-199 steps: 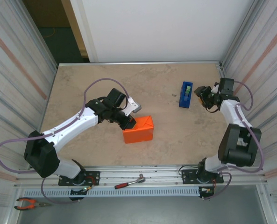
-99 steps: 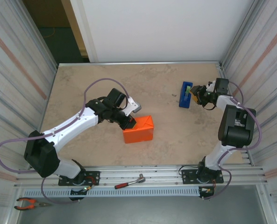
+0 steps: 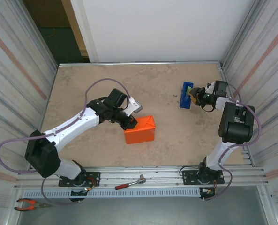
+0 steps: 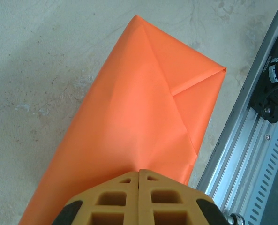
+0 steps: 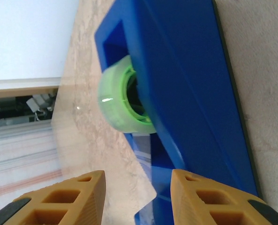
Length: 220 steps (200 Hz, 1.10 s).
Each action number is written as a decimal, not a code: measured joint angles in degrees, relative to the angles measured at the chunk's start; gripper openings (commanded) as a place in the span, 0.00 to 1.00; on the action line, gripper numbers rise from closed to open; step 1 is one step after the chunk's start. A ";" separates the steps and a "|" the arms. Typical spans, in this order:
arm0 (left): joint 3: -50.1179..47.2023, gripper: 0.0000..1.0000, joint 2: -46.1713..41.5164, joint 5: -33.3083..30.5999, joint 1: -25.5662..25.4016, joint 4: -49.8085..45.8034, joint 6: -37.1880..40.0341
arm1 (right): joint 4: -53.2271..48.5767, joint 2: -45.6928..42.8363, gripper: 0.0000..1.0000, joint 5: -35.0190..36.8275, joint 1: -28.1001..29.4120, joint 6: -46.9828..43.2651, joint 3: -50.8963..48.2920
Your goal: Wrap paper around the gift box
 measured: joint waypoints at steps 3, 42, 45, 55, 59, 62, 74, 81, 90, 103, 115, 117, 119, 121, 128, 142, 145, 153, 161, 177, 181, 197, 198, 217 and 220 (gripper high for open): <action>0.00 0.00 0.00 0.00 0.00 0.00 0.00 | 0.13 0.17 0.38 0.00 0.00 0.09 -0.07; 0.00 0.00 0.00 0.00 0.00 0.00 0.00 | 0.98 0.92 0.34 -0.48 0.09 0.31 -0.20; 0.00 0.00 0.00 0.00 0.00 0.00 0.00 | 1.05 0.94 0.34 -0.57 0.09 0.31 -0.20; 0.00 0.00 0.00 0.00 0.00 -0.02 0.00 | 1.36 1.07 0.32 -0.81 0.09 0.44 -0.20; 0.00 0.00 0.00 0.02 0.00 -0.02 0.00 | 1.57 1.14 0.31 -0.90 0.11 0.50 -0.20; 0.00 0.00 0.00 0.00 0.02 0.00 0.00 | 1.75 1.27 0.31 -1.01 0.15 0.55 -0.20; 0.00 0.00 0.00 0.04 0.00 -0.02 0.00 | 2.27 1.51 0.30 -1.27 0.33 0.57 -0.20; 0.00 0.00 0.02 0.07 0.02 -0.02 0.00 | 2.43 1.57 0.28 -1.33 0.33 0.57 -0.20; 0.00 0.00 0.07 0.11 0.00 -0.02 0.00 | 2.71 1.70 0.27 -1.46 0.39 0.61 -0.20; 0.00 0.00 0.11 0.11 0.02 0.00 0.00 | 3.10 2.03 0.25 -1.66 0.57 0.94 -0.20; 0.00 0.00 0.11 0.13 0.02 -0.02 0.00 | 3.37 2.16 0.25 -1.88 0.66 1.16 -0.20; 0.00 0.00 0.11 0.13 0.02 -0.02 0.00 | 3.41 2.16 0.25 -1.88 0.70 1.20 -0.20; 0.00 0.00 0.11 0.13 0.02 -0.02 0.00 | 3.43 2.19 0.25 -1.90 0.70 1.22 -0.20; 0.00 0.00 0.11 0.13 0.02 -0.02 0.00 | 3.45 2.19 0.25 -1.90 0.70 1.22 -0.20; 0.00 0.00 0.11 0.13 0.02 -0.02 0.00 | 3.52 2.19 0.25 -2.01 0.70 1.40 -0.20; 0.00 0.00 0.11 0.13 0.00 -0.02 0.00 | 3.80 2.25 0.25 -2.21 0.70 1.42 -0.31; 0.00 0.00 0.11 0.13 0.00 -0.02 0.00 | 3.82 2.27 0.25 -2.32 0.70 1.42 -0.33; 0.00 0.00 0.11 0.13 0.02 -0.02 0.00 | 4.13 2.29 0.26 -2.54 0.70 1.46 -0.50; 0.00 0.00 0.11 0.13 0.02 -0.02 0.00 | 4.72 2.29 0.26 -2.67 0.70 1.62 -0.81; 0.00 0.00 0.11 0.13 0.02 -0.02 0.00 | 6.47 2.29 0.26 -3.15 0.57 2.08 -1.68; 0.00 0.00 0.11 0.13 0.02 -0.02 0.00 | 7.06 2.29 0.26 -3.32 0.55 2.40 -1.95; 0.00 0.00 0.11 0.13 0.02 -0.02 0.00 | 10.19 2.43 0.27 -4.44 -0.02 3.78 -3.34; 0.00 0.00 0.11 0.13 0.02 -0.02 0.00 | 10.32 2.45 0.27 -4.48 -0.07 3.87 -3.41; 0.00 0.00 0.13 0.15 0.02 -0.02 0.00 | 13.62 2.73 0.27 -5.99 -0.59 5.70 -4.87; 0.00 0.00 0.17 0.15 0.02 -0.02 0.00 | 13.99 2.80 0.27 -6.19 -0.72 6.01 -5.01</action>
